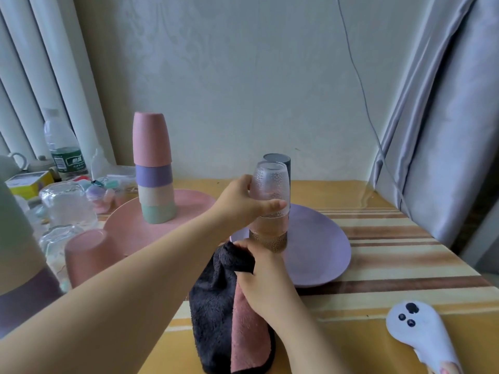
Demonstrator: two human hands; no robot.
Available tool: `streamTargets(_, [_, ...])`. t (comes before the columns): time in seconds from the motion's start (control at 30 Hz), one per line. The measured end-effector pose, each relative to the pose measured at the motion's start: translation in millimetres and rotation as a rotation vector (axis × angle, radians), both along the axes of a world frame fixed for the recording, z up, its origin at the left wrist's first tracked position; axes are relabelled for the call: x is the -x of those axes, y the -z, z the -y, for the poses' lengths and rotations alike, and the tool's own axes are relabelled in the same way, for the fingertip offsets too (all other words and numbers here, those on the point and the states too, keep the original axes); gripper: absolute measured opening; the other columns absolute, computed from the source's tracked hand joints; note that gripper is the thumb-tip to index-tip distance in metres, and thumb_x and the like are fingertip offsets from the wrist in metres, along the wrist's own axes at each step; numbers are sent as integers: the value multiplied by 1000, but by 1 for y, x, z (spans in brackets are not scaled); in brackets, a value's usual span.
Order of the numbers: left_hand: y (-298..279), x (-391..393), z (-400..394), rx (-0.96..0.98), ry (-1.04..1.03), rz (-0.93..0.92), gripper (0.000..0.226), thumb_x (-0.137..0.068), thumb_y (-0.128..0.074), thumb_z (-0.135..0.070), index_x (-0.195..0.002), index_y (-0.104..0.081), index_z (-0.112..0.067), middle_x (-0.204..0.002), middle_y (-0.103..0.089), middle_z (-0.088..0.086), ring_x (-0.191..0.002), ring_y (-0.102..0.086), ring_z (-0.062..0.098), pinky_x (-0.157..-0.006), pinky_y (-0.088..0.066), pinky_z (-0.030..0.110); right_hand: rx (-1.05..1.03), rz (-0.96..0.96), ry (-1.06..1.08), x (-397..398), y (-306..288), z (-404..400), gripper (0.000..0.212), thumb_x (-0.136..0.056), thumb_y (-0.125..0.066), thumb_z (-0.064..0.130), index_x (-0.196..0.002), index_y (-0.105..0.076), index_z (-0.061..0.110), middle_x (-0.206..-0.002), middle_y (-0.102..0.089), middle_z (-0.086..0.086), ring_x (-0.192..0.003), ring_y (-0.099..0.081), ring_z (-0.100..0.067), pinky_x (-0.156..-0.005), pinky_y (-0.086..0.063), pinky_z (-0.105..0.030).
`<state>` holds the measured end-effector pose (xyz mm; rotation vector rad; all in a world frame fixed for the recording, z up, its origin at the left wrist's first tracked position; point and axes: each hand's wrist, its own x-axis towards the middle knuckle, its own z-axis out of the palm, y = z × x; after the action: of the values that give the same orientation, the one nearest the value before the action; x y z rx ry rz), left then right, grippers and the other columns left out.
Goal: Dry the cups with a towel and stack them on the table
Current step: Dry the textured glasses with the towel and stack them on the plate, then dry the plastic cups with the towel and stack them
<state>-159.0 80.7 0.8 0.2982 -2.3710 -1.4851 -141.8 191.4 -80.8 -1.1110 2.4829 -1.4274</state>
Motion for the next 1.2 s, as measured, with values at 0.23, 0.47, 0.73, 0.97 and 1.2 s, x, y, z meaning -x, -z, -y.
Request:
streamTargets(0.23, [4, -3, 0, 19, -1, -9, 70, -70, -85, -34, -127, -51, -14, -115, -61, -2, -105, -60, 15, -83, -51, 29, 31, 11, 1, 0, 2, 2, 25, -92, -57, 16, -114, -63, 27, -96, -69, 9, -89, -60, 2, -66, -40, -2])
streamTargets(0.47, [17, -45, 31, 191, -168, -36, 50, -84, -69, -41, -125, -54, -17, -117, -59, -2, -97, -59, 12, -79, -45, 21, 100, 151, -21, -8, -4, 4, 23, -90, -61, 22, -106, -59, 38, -97, -66, 20, -93, -56, 16, -73, -43, -4])
streamTargets(0.73, [1, -118, 84, 231, -342, -109, 11, -88, -65, -22, -99, -63, -18, -84, -63, -13, -76, -60, 5, -66, -44, 13, -226, -349, -27, -34, -10, 34, 52, -88, -40, 57, -131, -53, 30, -136, -42, 20, -128, -34, -3, -99, -17, -7])
streamTargets(0.97, [25, -157, 72, 245, -286, -144, 8, -87, -67, -18, -92, -62, -22, -79, -66, -10, -67, -59, 6, -63, -46, 15, -188, -124, -21, -14, -59, 89, 49, -90, -59, 32, -136, -46, 18, -130, -55, 4, -115, -55, -12, -97, -40, -23])
streamTargets(1.2, [16, -159, 86, 239, -321, -273, 5, -87, -63, -19, -90, -61, -22, -80, -63, -13, -75, -58, 9, -64, -47, 19, -28, 91, 24, 48, -93, 189, 91, -82, -68, 42, -149, -14, 12, -152, -32, -4, -135, -39, -18, -110, -34, -37])
